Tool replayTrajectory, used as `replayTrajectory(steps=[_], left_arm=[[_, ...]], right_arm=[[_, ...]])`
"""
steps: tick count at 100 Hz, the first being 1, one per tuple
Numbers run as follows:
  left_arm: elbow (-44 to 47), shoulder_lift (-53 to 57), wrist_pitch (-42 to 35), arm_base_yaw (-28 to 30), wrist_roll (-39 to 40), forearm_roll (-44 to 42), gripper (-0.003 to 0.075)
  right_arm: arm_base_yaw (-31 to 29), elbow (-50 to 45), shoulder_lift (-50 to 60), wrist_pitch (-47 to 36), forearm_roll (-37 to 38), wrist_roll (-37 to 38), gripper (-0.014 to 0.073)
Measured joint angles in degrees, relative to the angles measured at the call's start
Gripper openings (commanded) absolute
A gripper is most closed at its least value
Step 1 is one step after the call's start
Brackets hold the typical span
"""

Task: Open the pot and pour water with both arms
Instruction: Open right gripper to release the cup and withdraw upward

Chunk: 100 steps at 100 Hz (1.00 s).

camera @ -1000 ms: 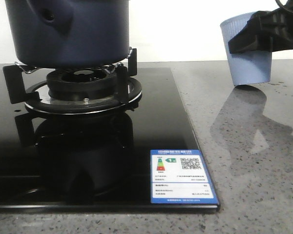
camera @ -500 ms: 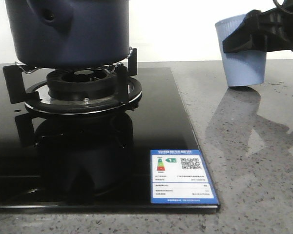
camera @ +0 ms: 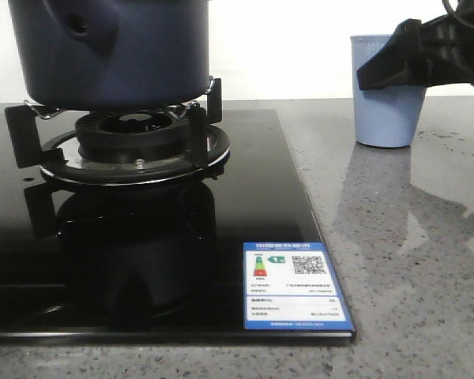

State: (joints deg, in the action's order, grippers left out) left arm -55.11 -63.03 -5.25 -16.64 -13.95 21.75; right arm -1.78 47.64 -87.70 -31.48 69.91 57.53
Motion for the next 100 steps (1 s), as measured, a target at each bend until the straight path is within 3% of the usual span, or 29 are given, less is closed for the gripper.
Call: replayTrajectory(steps=[52,66,100], left_arm=[[0.0,0.0,0.0,0.0,0.0,0.0,0.0370],[0.0,0.0,0.0,0.0,0.0,0.0,0.0370],[0.0,0.0,0.0,0.0,0.0,0.0,0.0370]], right_arm=[[-1.9,-3.0,5.1,0.8,8.1,7.2,0.0562],[-4.2,-3.0,5.5,-1.9,10.7,10.6,0.0645],[-10.7,-3.0,5.6,-11.6,23.8,23.8,0.0646]])
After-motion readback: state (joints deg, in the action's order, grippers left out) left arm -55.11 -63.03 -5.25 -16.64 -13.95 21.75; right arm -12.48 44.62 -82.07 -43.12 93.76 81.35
